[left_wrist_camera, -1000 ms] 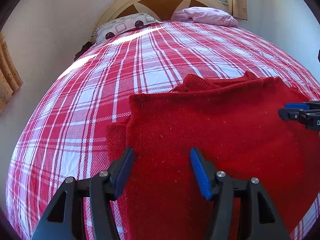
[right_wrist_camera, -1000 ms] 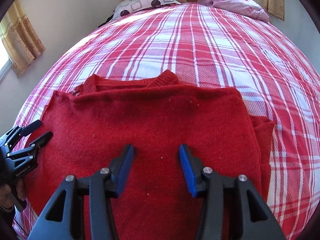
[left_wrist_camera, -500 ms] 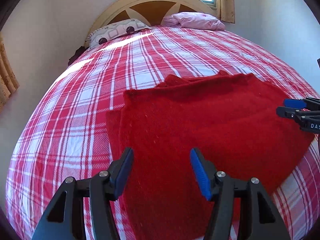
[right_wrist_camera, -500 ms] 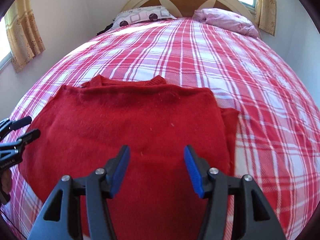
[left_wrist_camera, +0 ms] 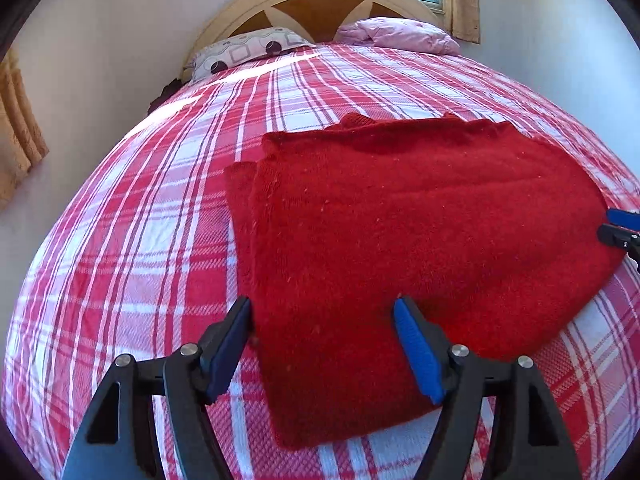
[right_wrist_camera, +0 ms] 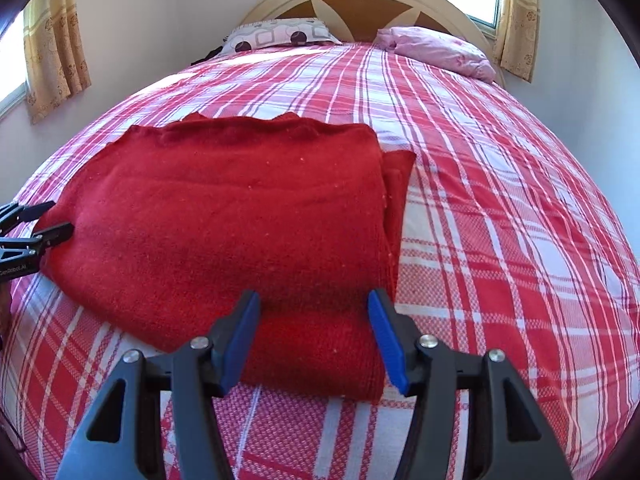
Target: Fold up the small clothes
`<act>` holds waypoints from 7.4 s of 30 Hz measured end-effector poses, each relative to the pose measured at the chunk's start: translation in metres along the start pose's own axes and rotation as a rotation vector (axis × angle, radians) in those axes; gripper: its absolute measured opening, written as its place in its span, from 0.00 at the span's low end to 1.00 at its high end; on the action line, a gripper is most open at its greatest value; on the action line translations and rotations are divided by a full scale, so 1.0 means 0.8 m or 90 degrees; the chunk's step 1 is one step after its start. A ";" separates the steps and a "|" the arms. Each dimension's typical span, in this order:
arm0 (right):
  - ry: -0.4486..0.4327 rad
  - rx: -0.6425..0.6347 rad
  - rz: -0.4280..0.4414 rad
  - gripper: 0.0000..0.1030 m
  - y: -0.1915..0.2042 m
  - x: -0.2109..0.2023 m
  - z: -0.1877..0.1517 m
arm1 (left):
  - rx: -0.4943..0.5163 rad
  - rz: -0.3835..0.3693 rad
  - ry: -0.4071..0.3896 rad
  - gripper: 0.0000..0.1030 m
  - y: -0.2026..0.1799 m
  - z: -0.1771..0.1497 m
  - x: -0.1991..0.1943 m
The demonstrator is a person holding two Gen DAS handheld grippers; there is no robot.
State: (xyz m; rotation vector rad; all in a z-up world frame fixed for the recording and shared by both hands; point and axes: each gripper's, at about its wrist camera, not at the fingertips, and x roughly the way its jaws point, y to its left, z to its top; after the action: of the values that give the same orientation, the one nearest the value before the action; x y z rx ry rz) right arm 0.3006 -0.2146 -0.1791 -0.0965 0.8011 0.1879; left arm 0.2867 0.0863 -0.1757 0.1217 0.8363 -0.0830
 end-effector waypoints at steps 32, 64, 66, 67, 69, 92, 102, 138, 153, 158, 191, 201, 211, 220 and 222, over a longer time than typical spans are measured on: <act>0.025 0.076 -0.021 0.32 -0.037 -0.023 -0.035 | -0.064 0.004 0.018 0.75 0.079 -0.077 -0.043; -0.087 -0.420 0.008 0.57 0.315 -0.028 -0.036 | -0.111 0.058 0.029 0.75 0.162 -0.075 -0.028; -0.095 -0.438 0.004 0.57 0.327 -0.028 -0.041 | -0.123 0.051 0.026 0.75 0.170 -0.073 -0.028; -0.098 -0.445 0.002 0.57 0.332 -0.027 -0.042 | -0.128 0.048 0.025 0.75 0.173 -0.073 -0.028; -0.100 -0.460 -0.001 0.57 0.340 -0.025 -0.045 | -0.134 0.042 0.025 0.75 0.177 -0.072 -0.027; -0.158 -0.525 -0.108 0.53 0.404 0.003 -0.058 | -0.234 -0.207 0.055 0.75 0.182 0.034 0.059; -0.159 -0.547 -0.095 0.22 0.415 0.006 -0.067 | -0.261 -0.245 0.074 0.75 0.163 0.088 0.109; -0.162 -0.544 -0.097 0.12 0.413 0.006 -0.066 | -0.282 -0.341 0.092 0.14 0.155 0.101 0.124; -0.203 -0.359 0.059 0.09 0.331 -0.062 -0.019 | -0.268 -0.364 0.044 0.11 0.123 0.159 0.069; -0.209 -0.222 0.134 0.09 0.259 -0.088 0.015 | -0.264 -0.377 0.040 0.11 0.094 0.185 0.061; -0.159 0.184 0.145 0.09 -0.006 -0.094 -0.044 | -0.081 -0.426 0.123 0.11 -0.192 0.238 0.103; -0.109 0.259 0.150 0.09 -0.045 -0.069 -0.066 | -0.004 -0.366 0.132 0.14 -0.246 0.229 0.116; -0.105 0.317 0.105 0.18 -0.074 -0.085 -0.087 | 0.090 -0.326 -0.022 0.29 -0.206 0.200 0.005; -0.202 0.217 0.120 0.60 -0.043 -0.123 -0.015 | 0.092 -0.207 -0.057 0.58 -0.141 0.117 -0.014; -0.192 0.166 0.124 0.57 -0.020 -0.111 0.010 | 0.092 -0.200 -0.044 0.58 -0.140 0.106 -0.011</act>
State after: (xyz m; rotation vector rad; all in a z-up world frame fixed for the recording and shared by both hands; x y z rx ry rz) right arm 0.2492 -0.2408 -0.1090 0.2523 0.5272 0.2729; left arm 0.3294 -0.0367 -0.1209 0.1218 0.7754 -0.4418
